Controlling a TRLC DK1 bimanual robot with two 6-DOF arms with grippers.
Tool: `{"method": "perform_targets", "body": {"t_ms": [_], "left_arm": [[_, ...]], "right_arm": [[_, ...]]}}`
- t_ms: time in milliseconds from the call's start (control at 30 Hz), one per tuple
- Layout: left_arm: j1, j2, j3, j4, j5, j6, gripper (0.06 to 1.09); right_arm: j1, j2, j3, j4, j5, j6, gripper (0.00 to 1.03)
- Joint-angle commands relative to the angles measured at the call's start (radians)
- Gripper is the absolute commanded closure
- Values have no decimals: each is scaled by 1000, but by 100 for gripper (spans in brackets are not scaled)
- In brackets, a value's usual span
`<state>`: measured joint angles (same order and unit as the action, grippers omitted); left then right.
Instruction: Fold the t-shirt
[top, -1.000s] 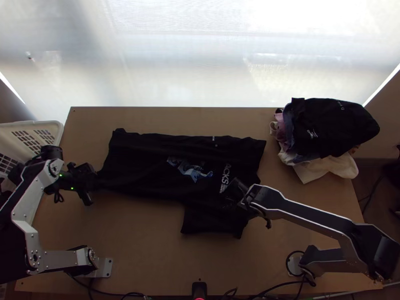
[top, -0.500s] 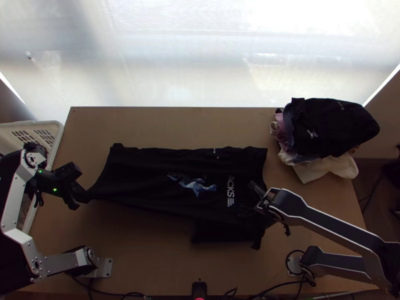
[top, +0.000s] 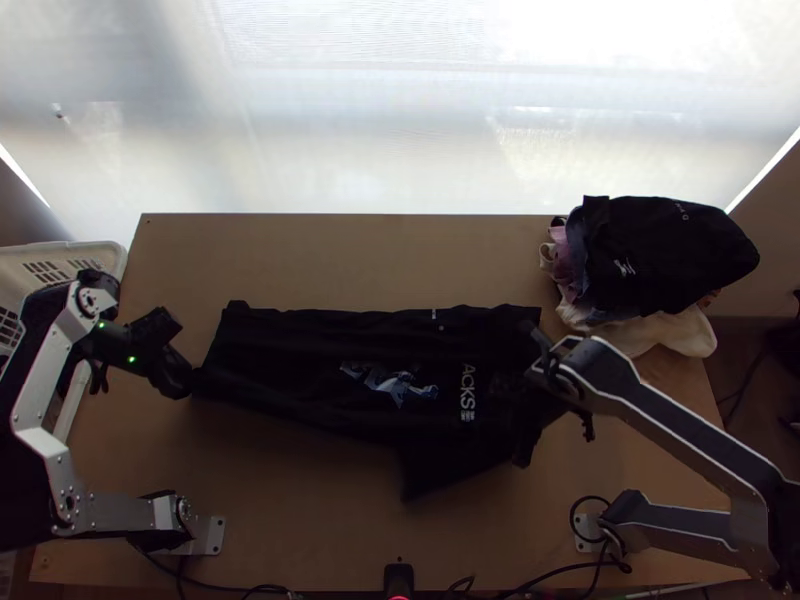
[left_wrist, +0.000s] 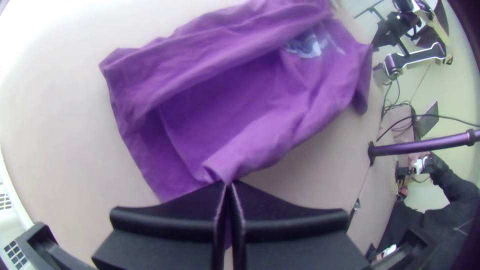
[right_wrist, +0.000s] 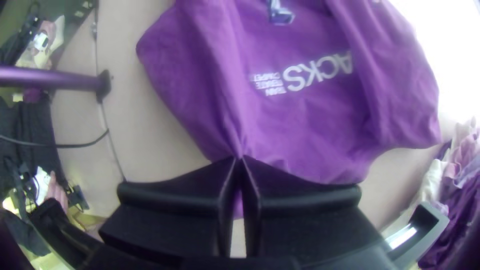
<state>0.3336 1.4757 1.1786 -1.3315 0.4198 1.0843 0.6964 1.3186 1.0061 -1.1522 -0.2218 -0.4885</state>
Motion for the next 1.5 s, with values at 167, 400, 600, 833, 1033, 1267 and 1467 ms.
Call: {"method": "perform_targets", "body": {"t_ms": [167, 400, 600, 833, 1033, 1267, 1467], "left_arm": [[-24, 311, 128, 201, 31, -149, 105], [27, 397, 181, 222, 20, -133, 105], [-19, 449, 228, 249, 22, -178, 105], [-120, 474, 276, 292, 22, -256, 105], [-142, 492, 320, 281, 20, -273, 105], [-142, 449, 265, 264, 20, -264, 105], [-134, 385, 167, 262, -4, -231, 105]], "right_arm": [[-294, 245, 198, -7, -4, -114, 100], [-408, 274, 203, -9, -2, -193, 100], [-443, 346, 235, -3, -4, -196, 100], [-390, 450, 312, 52, -2, -144, 100], [-379, 556, 466, 49, 2, -139, 100], [-353, 599, 582, 19, 4, -140, 100], [-354, 617, 559, 9, 16, -134, 100]]}}
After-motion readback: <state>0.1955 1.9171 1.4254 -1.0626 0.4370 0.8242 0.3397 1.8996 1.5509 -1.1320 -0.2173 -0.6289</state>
